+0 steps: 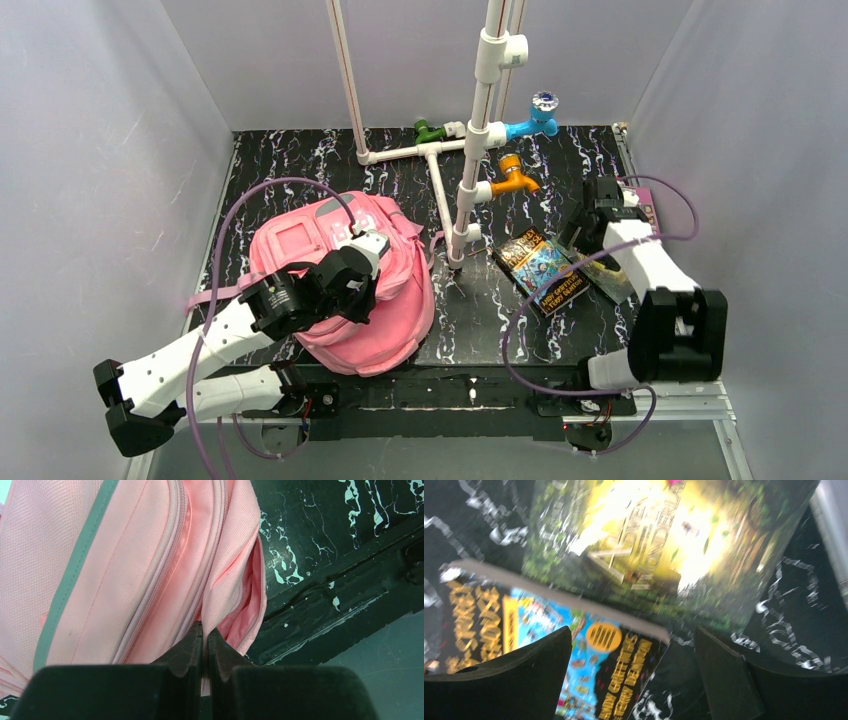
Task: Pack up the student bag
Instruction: Move the book to the center of the board.
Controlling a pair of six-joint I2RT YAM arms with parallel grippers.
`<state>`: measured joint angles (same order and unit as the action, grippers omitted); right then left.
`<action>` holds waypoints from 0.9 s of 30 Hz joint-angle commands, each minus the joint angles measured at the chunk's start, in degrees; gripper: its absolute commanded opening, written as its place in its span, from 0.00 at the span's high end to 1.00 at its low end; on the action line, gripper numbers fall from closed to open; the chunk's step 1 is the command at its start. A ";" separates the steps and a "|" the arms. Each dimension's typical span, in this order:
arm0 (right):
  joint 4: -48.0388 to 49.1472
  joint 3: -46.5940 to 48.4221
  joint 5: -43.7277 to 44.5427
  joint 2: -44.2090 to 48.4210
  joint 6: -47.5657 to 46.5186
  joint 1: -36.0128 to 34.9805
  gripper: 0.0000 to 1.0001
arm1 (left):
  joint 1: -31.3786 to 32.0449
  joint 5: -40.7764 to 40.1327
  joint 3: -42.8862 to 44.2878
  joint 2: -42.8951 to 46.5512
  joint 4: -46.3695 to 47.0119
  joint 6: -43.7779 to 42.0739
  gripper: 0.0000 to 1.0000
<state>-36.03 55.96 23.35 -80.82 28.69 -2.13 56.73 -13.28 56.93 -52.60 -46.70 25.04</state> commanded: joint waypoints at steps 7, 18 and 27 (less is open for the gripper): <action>-1.51 20.85 15.73 -19.59 -15.90 4.84 0.02 | -0.25 3.63 -1.31 0.39 3.45 -0.53 1.00; -7.10 35.02 4.57 -30.20 -18.54 4.43 0.06 | -0.25 7.02 -5.77 4.95 5.54 -2.00 1.00; -3.04 27.91 -25.44 -22.06 -19.90 9.66 0.02 | -0.22 8.14 -7.59 6.01 6.60 -3.84 1.00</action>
<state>-39.77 83.13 14.55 -105.54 9.32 3.36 56.69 -6.72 49.43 -48.03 -41.12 22.59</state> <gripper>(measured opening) 0.983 0.029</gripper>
